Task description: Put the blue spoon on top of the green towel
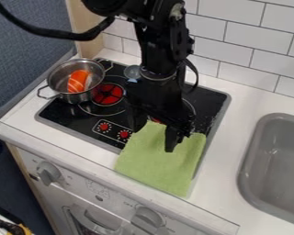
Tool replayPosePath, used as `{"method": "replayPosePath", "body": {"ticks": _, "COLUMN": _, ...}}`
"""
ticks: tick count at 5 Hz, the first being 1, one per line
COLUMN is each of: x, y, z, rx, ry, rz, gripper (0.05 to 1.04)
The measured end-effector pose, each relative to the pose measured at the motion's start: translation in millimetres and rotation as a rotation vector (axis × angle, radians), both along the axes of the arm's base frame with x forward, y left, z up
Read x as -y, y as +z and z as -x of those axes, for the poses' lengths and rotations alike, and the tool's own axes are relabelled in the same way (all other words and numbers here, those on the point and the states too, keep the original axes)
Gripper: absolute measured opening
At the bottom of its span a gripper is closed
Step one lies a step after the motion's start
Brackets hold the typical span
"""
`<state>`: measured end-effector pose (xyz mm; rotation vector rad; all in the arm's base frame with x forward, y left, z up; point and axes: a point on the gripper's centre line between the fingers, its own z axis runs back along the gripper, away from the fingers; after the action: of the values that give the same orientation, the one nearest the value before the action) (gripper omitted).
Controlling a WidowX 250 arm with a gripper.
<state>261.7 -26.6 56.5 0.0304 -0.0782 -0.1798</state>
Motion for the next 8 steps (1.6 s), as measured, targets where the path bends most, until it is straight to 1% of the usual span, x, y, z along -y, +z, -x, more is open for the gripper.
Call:
{"method": "replayPosePath", "body": {"ticks": 1, "x": 0, "y": -6.7, "z": 2, "rx": -0.026, "ry": 0.005, "rz": -0.003, "gripper": 0.999}}
{"method": "replayPosePath", "body": {"ticks": 2, "x": -33, "y": -3.7, "z": -24, "rx": -0.014, "ry": 0.147, "rz": -0.004, "gripper": 0.999}}
{"method": "replayPosePath", "body": {"ticks": 4, "x": -80, "y": 0.5, "z": -68, "rx": -0.003, "ry": 0.303, "rz": -0.028, "gripper": 0.999}}
{"method": "replayPosePath", "body": {"ticks": 5, "x": -95, "y": 2.3, "z": -80, "rx": 0.003, "ry": 0.355, "rz": -0.040, "gripper": 0.999}}
{"method": "replayPosePath", "body": {"ticks": 6, "x": -104, "y": -4.4, "z": -86, "rx": -0.013, "ry": 0.383, "rz": -0.055, "gripper": 0.999}}
{"method": "replayPosePath", "body": {"ticks": 7, "x": -108, "y": -18.4, "z": -91, "rx": -0.040, "ry": 0.398, "rz": -0.070, "gripper": 0.999}}
{"method": "replayPosePath", "body": {"ticks": 8, "x": -113, "y": -32.5, "z": -94, "rx": -0.076, "ry": 0.406, "rz": -0.075, "gripper": 0.999}}
